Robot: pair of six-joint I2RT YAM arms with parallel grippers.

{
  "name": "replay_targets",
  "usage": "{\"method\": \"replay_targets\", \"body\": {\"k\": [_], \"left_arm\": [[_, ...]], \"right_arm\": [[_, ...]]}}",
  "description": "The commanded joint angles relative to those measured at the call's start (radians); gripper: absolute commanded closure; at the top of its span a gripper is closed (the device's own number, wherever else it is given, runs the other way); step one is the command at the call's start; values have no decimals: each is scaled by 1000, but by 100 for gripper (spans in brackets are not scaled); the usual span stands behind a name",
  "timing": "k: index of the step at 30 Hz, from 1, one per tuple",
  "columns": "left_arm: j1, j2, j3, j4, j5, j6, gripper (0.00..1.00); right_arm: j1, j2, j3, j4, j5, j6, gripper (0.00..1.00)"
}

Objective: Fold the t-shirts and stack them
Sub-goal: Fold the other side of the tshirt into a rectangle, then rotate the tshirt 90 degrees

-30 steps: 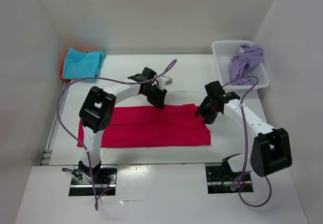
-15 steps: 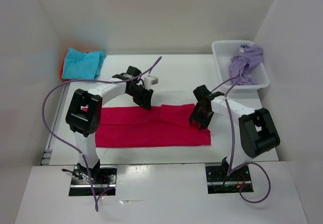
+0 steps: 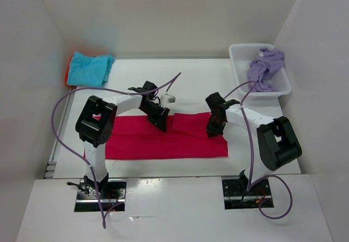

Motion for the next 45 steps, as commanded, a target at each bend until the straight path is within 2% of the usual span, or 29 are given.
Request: {"method": "replay_targets", "body": {"k": [1, 8, 15, 16, 18, 19, 21, 25, 28, 31, 35, 38, 39, 41, 42, 45], "left_arm": [[3, 13, -29, -9, -44, 39, 53], [41, -9, -48, 1, -87, 57, 51], [50, 10, -37, -19, -107, 85, 51], [50, 10, -37, -31, -107, 96, 51], [50, 10, -37, -42, -107, 105, 51], [50, 10, -37, -42, -107, 114, 49], [50, -3, -28, -70, -107, 125, 47], [59, -101, -9, -128, -82, 148, 46], [70, -138, 47, -209, -36, 171, 41], [122, -161, 70, -266, 19, 197, 38], [183, -182, 79, -292, 28, 209, 34], [261, -205, 89, -305, -20, 209, 32], [345, -231, 80, -292, -63, 209, 32], [442, -251, 57, -243, -135, 209, 32], [534, -269, 43, -227, -213, 224, 30], [643, -283, -12, -158, -301, 273, 30]], "right_arm": [[8, -35, 10, -29, 19, 26, 100], [8, -173, -11, -208, -11, 95, 100], [8, -183, -42, -239, -33, 106, 99], [8, -170, -42, -226, -57, 97, 94], [8, -127, -67, -215, -70, 97, 76], [18, -118, -67, -215, -70, 97, 70], [19, -127, -67, -215, -55, 97, 50], [19, -224, -32, -288, 46, 187, 46], [19, -331, -50, -327, 93, 285, 36], [19, -360, -83, -315, 105, 338, 33], [19, -250, -130, -238, 50, 338, 33], [19, -201, -162, -207, 39, 356, 32], [19, -201, -182, -192, 30, 370, 32], [19, -227, -200, -181, 30, 379, 32], [19, -236, -220, -166, 30, 394, 32], [0, -236, -260, -120, 1, 395, 32]]}}
